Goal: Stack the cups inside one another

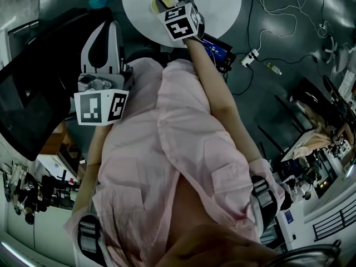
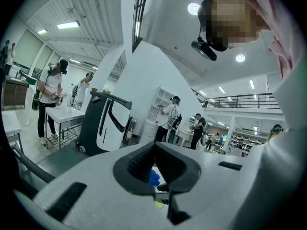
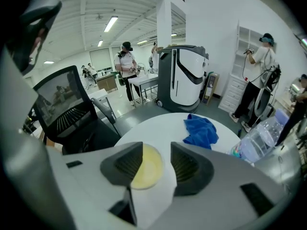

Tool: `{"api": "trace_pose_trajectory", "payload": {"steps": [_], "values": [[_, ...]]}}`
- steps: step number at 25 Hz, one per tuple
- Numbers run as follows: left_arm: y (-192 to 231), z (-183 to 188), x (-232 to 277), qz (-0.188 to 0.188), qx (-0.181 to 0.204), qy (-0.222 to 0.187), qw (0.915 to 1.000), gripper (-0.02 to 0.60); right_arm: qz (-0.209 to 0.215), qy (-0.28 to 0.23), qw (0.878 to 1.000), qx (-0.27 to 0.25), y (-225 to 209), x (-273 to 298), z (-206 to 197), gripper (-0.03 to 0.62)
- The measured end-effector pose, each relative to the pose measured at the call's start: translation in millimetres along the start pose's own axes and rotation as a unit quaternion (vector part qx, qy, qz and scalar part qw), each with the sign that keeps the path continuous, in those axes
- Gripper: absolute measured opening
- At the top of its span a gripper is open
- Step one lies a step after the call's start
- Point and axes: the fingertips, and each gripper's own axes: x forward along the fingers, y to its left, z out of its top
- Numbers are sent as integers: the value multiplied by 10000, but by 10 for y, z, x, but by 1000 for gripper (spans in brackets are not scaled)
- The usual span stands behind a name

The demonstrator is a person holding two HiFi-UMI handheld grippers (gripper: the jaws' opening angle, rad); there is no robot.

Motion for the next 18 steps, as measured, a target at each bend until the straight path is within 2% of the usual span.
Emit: {"api": "trace_pose_trajectory", "payload": {"steps": [3, 6, 8, 18], "values": [[-2, -3, 0, 3, -6, -9, 10000, 16, -98, -150, 9998, 11, -38, -63, 74, 168], [-7, -9, 6, -5, -14, -10, 10000, 17, -258, -318, 9992, 37, -101, -136, 152, 89], [-12, -10, 10, -13, -15, -12, 10000, 17, -336, -418, 9985, 60, -132, -173, 199, 57], [-19, -19, 12, -78, -52, 9, 10000, 17, -425, -850, 9951, 273, -134, -386, 396, 34]]}}
